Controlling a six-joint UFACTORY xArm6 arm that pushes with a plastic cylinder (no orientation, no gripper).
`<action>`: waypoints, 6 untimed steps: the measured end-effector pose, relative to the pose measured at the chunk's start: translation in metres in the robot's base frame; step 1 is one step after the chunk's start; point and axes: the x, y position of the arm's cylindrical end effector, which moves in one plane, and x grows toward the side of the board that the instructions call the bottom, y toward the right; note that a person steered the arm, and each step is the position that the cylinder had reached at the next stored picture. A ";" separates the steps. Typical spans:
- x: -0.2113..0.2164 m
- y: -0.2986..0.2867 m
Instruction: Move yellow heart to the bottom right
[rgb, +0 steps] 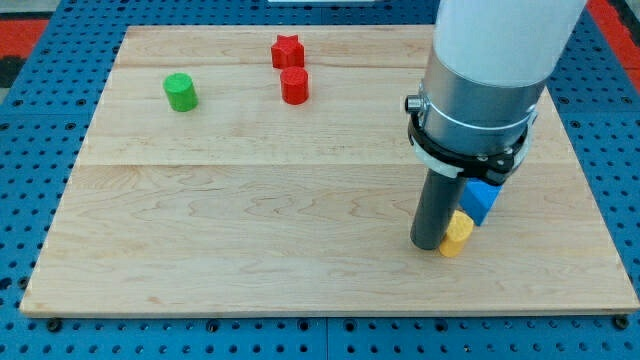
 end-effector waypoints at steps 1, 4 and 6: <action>0.000 0.000; -0.028 0.008; -0.013 0.031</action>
